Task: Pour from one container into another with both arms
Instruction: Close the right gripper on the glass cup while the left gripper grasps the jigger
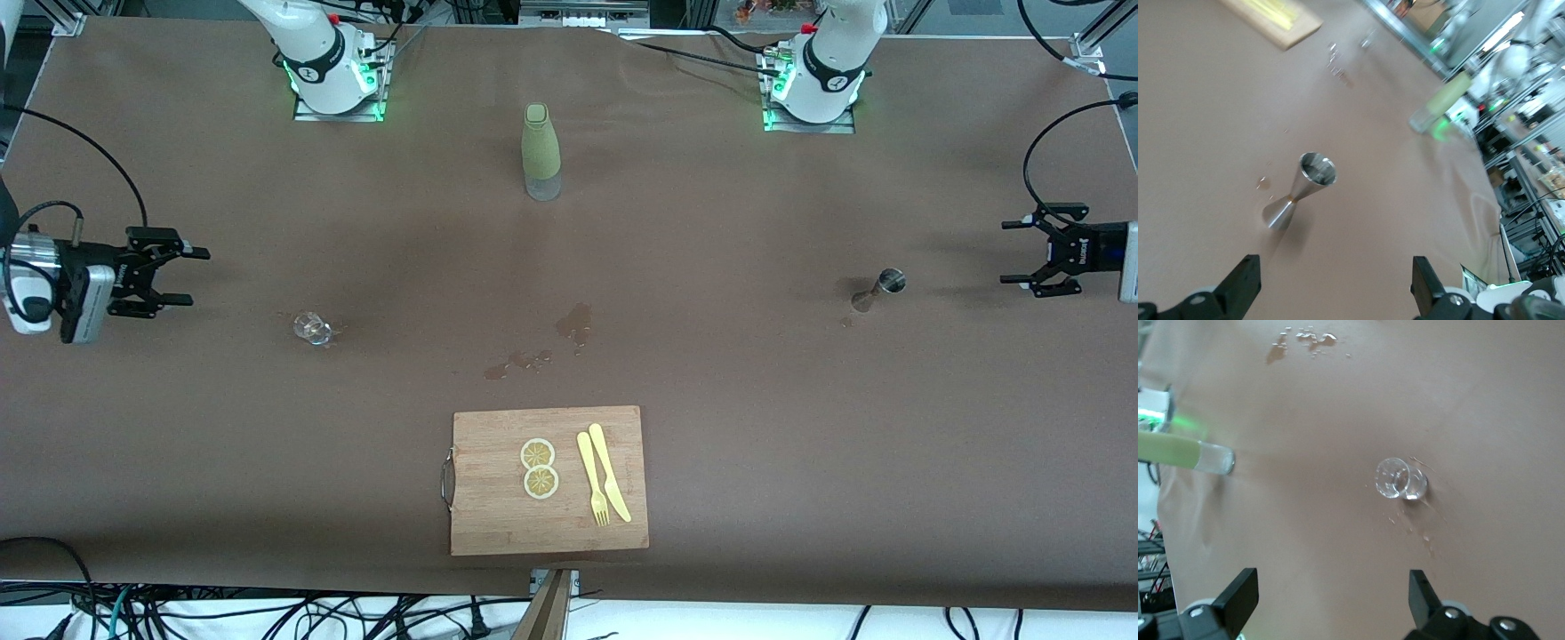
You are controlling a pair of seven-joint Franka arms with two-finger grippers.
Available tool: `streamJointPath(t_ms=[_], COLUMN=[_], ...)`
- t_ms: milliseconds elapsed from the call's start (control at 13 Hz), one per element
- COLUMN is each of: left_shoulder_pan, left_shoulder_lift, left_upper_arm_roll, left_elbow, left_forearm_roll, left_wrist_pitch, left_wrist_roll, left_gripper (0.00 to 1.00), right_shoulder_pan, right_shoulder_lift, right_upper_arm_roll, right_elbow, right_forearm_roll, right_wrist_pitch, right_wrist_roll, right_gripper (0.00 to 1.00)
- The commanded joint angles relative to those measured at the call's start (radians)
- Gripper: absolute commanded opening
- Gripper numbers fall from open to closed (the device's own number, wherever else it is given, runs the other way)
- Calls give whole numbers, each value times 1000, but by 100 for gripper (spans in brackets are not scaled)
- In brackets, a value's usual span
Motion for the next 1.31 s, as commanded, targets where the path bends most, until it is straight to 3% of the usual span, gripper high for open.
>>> streamJointPath(t_ms=[0,231,462,846,1231], left_shoulder_pan=[41,48,41,-19,-70], left_shoulder_lift=[131,231,306,406,435], left_upper_arm_roll=[2,2,-1,-44,-59], left_elbow=[9,20,29,61,109], left_forearm_roll=[-114,-228,-334,-342,-348], left_wrist_pitch=[-58,-92,-107,-106,-101], left_wrist_roll=[234,397,566,733,735], left_gripper=[100,100,100,100,100], right_shoulder_pan=[-22,-33,-39,-28,-28], right_shoulder_lift=[48,120,229,332,417], right_upper_arm_roll=[2,2,3,9,11], right_elbow=[10,15,15,13,10], right_forearm_roll=[103,150,290,436,577], right_wrist_pitch=[-19,-25,-13,7,-1], right_wrist_roll=[-214,-421,-791,-1155,-1304], right_gripper=[100,100,100,100,100])
